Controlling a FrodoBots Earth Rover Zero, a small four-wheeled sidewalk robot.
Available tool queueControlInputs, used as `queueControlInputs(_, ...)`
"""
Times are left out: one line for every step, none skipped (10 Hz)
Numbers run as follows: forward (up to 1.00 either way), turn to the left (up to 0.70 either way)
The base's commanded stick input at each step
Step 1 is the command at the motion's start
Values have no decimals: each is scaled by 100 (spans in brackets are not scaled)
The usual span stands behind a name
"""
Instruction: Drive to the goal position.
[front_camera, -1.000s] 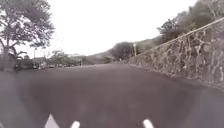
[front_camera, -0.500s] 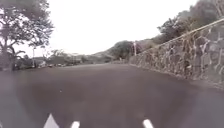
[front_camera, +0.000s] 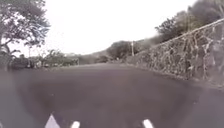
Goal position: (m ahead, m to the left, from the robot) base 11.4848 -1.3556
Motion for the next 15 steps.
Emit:
queueControlInputs(50,0)
queueControlInputs(50,0)
queueControlInputs(50,0)
queueControlInputs(50,0)
queueControlInputs(50,0)
queueControlInputs(50,-1)
queueControlInputs(50,-9)
queueControlInputs(50,-18)
queueControlInputs(50,-27)
queueControlInputs(50,-36)
queueControlInputs(50,-44)
queueControlInputs(50,-50)
queueControlInputs(50,-50)
queueControlInputs(50,-24)
queueControlInputs(50,0)
